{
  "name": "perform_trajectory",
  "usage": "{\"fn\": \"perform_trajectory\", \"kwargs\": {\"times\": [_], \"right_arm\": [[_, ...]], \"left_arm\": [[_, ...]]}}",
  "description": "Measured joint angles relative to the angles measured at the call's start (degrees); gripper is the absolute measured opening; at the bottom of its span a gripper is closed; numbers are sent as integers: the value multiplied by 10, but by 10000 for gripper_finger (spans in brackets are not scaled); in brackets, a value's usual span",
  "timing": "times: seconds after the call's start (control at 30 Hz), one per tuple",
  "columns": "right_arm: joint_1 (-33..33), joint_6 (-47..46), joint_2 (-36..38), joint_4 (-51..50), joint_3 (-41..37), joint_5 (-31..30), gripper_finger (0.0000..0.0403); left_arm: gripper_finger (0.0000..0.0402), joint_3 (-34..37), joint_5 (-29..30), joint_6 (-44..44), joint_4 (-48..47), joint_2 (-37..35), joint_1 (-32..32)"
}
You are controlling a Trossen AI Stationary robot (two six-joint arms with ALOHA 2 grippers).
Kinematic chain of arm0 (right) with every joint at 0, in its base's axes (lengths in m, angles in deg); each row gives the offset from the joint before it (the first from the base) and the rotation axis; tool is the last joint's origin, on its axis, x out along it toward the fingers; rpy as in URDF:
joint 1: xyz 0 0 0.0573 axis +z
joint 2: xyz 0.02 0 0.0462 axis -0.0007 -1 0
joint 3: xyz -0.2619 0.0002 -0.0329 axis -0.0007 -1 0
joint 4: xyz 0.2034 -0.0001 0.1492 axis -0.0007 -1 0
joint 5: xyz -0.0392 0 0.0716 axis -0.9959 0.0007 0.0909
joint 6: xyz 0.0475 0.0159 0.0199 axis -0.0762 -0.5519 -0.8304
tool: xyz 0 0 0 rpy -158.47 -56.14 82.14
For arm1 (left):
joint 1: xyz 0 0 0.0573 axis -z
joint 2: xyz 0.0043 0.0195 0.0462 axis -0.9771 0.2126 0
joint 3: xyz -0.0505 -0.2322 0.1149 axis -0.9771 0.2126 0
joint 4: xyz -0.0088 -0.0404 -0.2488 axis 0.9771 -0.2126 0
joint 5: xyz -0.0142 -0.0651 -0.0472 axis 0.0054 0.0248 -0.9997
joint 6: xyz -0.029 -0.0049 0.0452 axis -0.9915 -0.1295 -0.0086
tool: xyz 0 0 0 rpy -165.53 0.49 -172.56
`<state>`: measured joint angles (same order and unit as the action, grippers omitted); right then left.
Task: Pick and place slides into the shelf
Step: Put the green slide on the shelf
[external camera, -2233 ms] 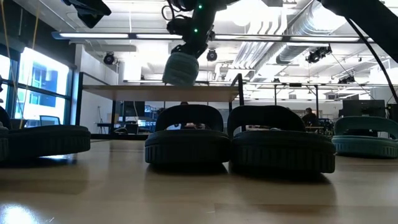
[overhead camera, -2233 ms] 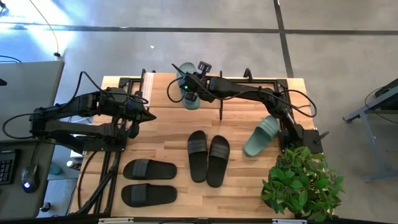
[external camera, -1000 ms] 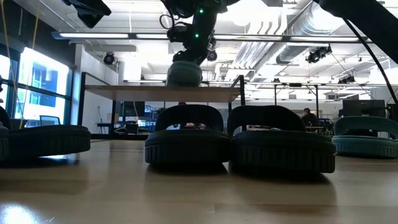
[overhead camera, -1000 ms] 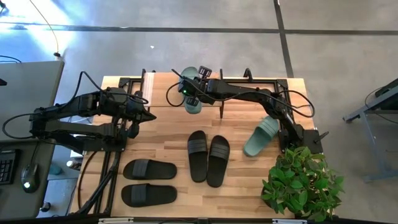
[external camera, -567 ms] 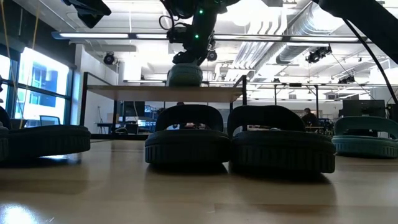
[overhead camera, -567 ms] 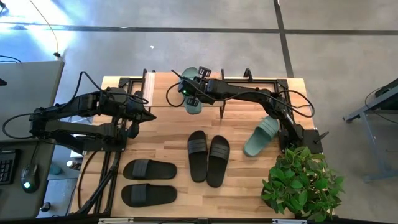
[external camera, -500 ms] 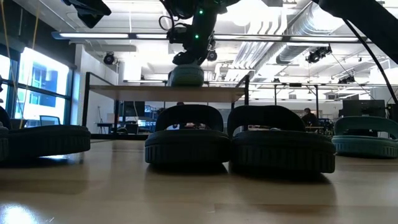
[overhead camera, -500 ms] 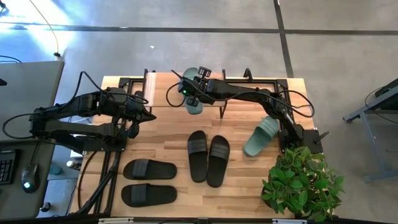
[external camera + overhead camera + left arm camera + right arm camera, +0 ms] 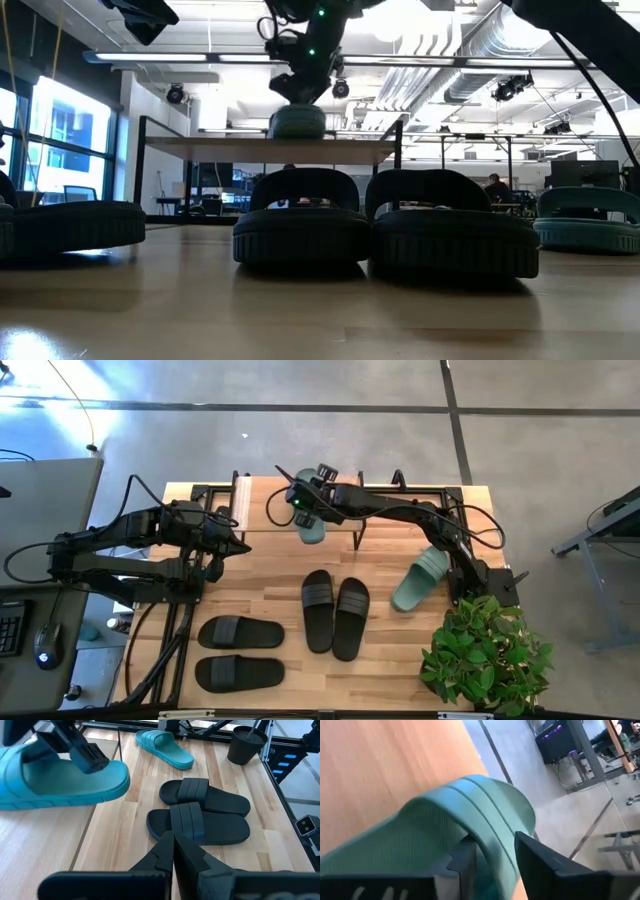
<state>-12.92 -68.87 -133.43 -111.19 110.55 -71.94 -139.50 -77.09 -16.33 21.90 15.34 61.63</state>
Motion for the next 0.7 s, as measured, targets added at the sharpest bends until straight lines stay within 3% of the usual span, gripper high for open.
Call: {"fn": "perform_trajectory", "kwargs": {"times": [0.23, 0.4, 0.7], "right_arm": [[-17, -7, 0, 2, 28, 56, 126], [-19, -9, 1, -3, 36, 36, 126], [-23, 3, 4, -50, 42, 70, 126]], "left_arm": [[1, 0, 0, 0, 0, 0, 0], [1, 0, 0, 0, 0, 0, 0], [1, 0, 0, 0, 0, 0, 0]]}}
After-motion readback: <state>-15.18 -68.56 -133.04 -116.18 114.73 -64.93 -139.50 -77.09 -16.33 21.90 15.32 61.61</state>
